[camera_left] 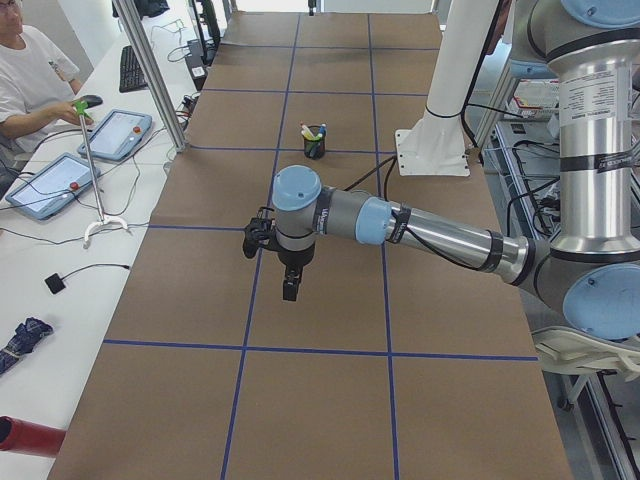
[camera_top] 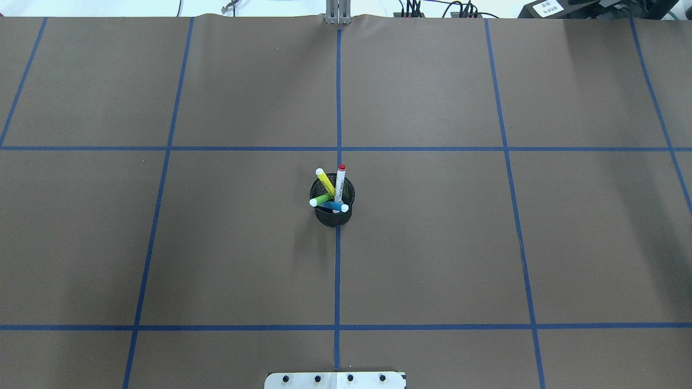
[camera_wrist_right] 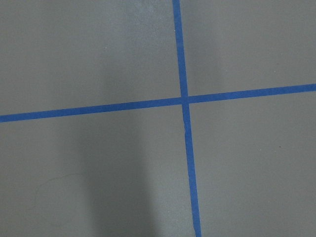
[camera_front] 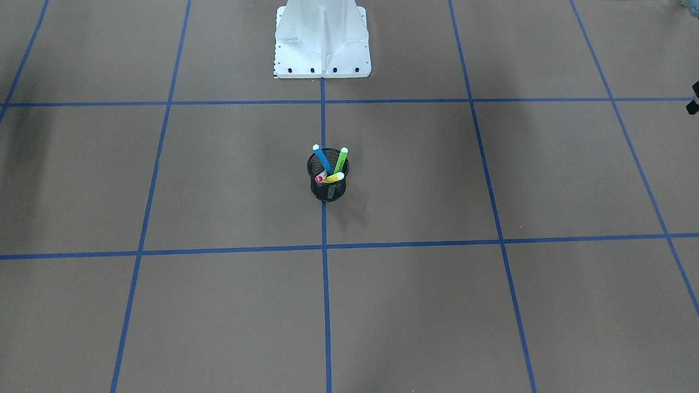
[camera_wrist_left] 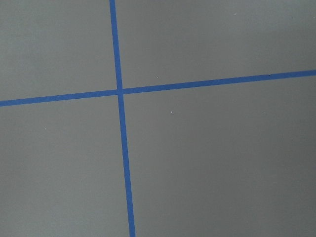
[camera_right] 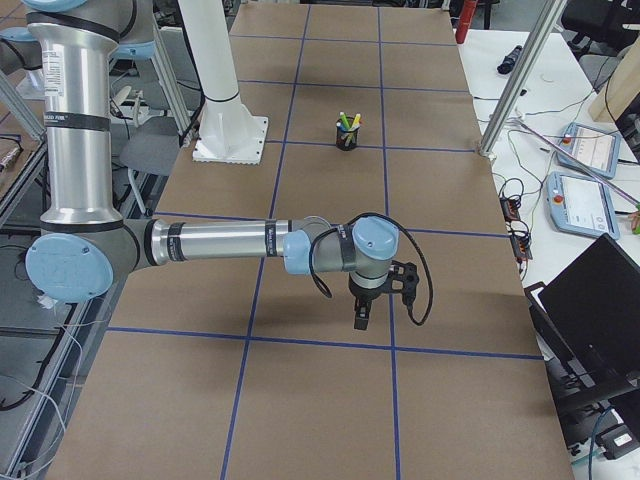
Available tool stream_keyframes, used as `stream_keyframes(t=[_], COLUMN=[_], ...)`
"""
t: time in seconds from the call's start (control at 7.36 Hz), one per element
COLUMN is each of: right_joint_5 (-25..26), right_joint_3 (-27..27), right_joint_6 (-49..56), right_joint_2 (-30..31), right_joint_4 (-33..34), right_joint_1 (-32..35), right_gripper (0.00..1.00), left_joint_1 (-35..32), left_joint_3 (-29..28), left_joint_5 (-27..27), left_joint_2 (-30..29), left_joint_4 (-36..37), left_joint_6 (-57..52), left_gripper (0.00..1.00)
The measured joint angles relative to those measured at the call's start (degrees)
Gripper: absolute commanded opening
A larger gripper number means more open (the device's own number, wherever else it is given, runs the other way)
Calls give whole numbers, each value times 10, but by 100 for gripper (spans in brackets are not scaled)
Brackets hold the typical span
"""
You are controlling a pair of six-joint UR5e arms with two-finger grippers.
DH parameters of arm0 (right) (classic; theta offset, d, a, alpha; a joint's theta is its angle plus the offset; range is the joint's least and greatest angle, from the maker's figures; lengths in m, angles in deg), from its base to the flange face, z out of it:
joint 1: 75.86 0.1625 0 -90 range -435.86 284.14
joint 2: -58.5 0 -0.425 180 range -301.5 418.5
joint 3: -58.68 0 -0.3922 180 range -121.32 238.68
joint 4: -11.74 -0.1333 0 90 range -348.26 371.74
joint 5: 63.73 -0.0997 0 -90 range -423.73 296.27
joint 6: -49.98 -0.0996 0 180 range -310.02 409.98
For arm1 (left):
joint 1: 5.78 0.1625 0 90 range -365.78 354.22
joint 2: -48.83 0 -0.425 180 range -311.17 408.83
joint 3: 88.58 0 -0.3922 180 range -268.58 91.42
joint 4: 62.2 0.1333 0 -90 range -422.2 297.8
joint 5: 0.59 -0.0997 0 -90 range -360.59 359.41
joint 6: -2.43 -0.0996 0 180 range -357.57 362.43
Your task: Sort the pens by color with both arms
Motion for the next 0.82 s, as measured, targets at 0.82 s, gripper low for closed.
stream_keyframes(t=[0.82], right_joint_5=[1], right_joint_3=[11], right_joint_6=[-2], right_joint_2=[1], right_joint_4=[0], right_joint_1=[0], right_gripper=[99], left_joint_1=[1], left_joint_3=[1], left_joint_5=[6], left_joint_2=[11], left_joint_4=[-16], left_joint_6=[2], left_gripper=[100])
